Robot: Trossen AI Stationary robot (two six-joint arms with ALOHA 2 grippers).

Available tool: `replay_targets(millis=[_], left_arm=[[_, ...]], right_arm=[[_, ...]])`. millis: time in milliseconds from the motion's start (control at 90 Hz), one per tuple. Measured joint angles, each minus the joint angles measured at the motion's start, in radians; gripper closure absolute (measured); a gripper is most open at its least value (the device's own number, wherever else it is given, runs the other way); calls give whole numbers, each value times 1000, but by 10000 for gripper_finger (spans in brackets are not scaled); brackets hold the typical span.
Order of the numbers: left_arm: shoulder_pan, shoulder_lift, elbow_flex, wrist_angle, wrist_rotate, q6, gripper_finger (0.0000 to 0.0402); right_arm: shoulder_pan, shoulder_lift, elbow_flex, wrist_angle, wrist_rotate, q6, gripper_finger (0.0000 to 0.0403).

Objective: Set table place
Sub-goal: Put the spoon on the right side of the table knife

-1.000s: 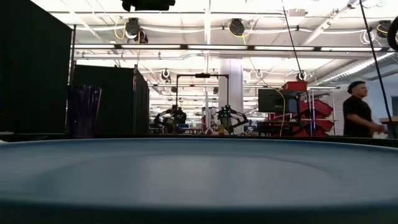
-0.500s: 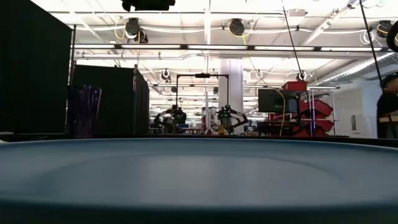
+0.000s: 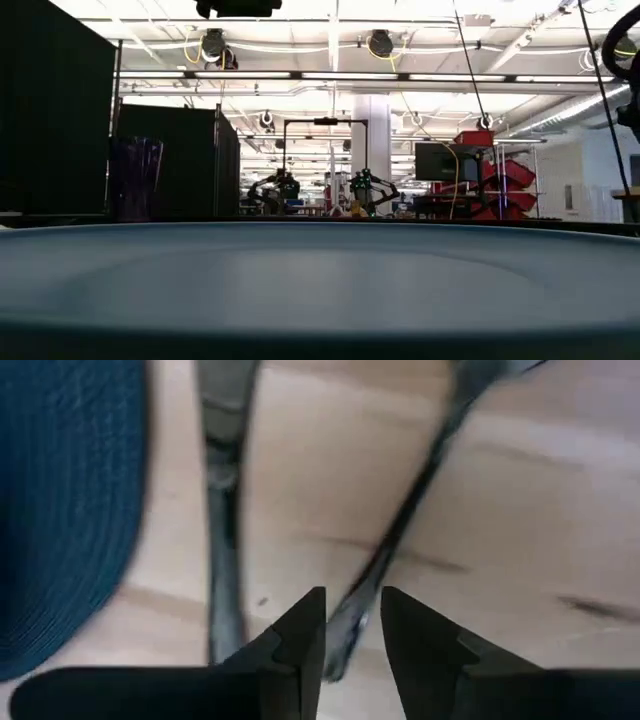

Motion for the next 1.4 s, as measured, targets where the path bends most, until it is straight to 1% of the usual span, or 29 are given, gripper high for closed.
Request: replay_targets(millis=[122,333,522,678,1067,1267,1400], left_arm=[[0,0,0,0,0,0,212],[0,0,0,0,0,0,212],[0,0,0,0,0,0,212],[0,0,0,0,0,0,212],[0,0,0,-3,0,0,212],[0,0,0,-3,0,0,212],[0,0,0,-4,0,0,212]], right_arm=[[9,0,0,11,-5,12,319],[8,0,0,-63,-1,15,319],[-5,0,0,-73,5,4,319],[-27,0,0,-88,51,-9,319],[-49,0,0,-171,52,-27,319],[-53,1,0,-182,53,-33,319],[-53,24,0,-183,53,-33,319]])
